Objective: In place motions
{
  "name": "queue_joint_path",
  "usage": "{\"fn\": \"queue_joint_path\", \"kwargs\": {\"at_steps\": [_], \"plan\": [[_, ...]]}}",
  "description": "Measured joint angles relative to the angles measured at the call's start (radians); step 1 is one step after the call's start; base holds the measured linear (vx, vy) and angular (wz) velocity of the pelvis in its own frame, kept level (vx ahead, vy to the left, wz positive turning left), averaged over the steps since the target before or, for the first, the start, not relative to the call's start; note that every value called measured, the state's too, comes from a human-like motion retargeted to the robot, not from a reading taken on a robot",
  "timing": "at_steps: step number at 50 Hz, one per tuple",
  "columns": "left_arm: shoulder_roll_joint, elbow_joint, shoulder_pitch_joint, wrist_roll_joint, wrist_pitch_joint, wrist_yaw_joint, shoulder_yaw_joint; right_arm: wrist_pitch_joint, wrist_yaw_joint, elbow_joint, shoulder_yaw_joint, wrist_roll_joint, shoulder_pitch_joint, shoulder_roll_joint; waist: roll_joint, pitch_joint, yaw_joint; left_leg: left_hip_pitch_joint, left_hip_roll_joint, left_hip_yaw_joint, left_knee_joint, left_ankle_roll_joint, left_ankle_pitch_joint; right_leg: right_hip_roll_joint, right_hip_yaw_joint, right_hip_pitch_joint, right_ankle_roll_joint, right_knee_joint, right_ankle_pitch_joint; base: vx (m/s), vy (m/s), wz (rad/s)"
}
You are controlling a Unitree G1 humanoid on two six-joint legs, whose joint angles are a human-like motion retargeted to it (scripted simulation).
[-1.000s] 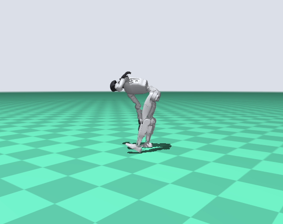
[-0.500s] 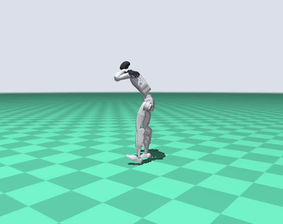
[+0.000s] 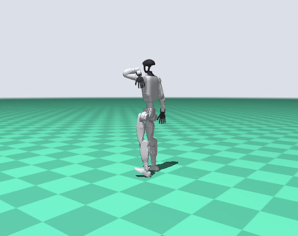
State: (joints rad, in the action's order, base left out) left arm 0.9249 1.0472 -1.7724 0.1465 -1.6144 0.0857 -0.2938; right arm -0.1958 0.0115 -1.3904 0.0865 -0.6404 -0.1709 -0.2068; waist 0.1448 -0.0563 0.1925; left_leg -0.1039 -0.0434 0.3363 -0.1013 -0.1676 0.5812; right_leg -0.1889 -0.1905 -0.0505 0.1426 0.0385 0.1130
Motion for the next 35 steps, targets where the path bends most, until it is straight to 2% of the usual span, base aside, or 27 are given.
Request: {"fn": "queue_joint_path", "kwargs": {"at_steps": [5,12,24,35], "plan": [[0.036,0.000,0.012,-0.048,0.000,-0.053,0.011,0.077,-0.036,-0.067,0.024,0.000,0.011,0.026,-0.028,0.044,0.053,-0.036,-0.001,0.016,0.029,-0.001,0.002,0.017,0.019,-0.015,-0.003,-0.005,-0.007,0.08,0.06,-0.20],[0.062,0.000,0.024,-0.127,0.000,-0.142,0.042,0.123,-0.054,-0.107,0.016,0.019,0.038,0.051,-0.055,0.074,0.083,-0.068,0.007,0.018,0.044,-0.007,0.004,0.033,0.047,-0.029,-0.014,-0.008,-0.013,0.09,0.03,-0.16],[-0.002,0.000,0.009,-0.155,0.000,-0.190,0.117,0.134,-0.037,-0.131,-0.077,0.002,0.065,0.064,-0.073,0.109,0.087,-0.101,0.022,0.020,0.047,-0.018,0.011,0.040,0.076,-0.043,-0.024,-0.011,-0.013,0.05,0.00,-0.08],[-0.040,0.000,0.021,-0.134,0.000,-0.189,0.157,0.111,-0.027,-0.122,-0.131,0.018,0.105,0.087,-0.073,0.105,0.066,-0.108,0.027,0.010,0.037,-0.028,0.011,0.041,0.089,-0.042,-0.026,-0.012,-0.005,0.00,0.00,0.00]]}}
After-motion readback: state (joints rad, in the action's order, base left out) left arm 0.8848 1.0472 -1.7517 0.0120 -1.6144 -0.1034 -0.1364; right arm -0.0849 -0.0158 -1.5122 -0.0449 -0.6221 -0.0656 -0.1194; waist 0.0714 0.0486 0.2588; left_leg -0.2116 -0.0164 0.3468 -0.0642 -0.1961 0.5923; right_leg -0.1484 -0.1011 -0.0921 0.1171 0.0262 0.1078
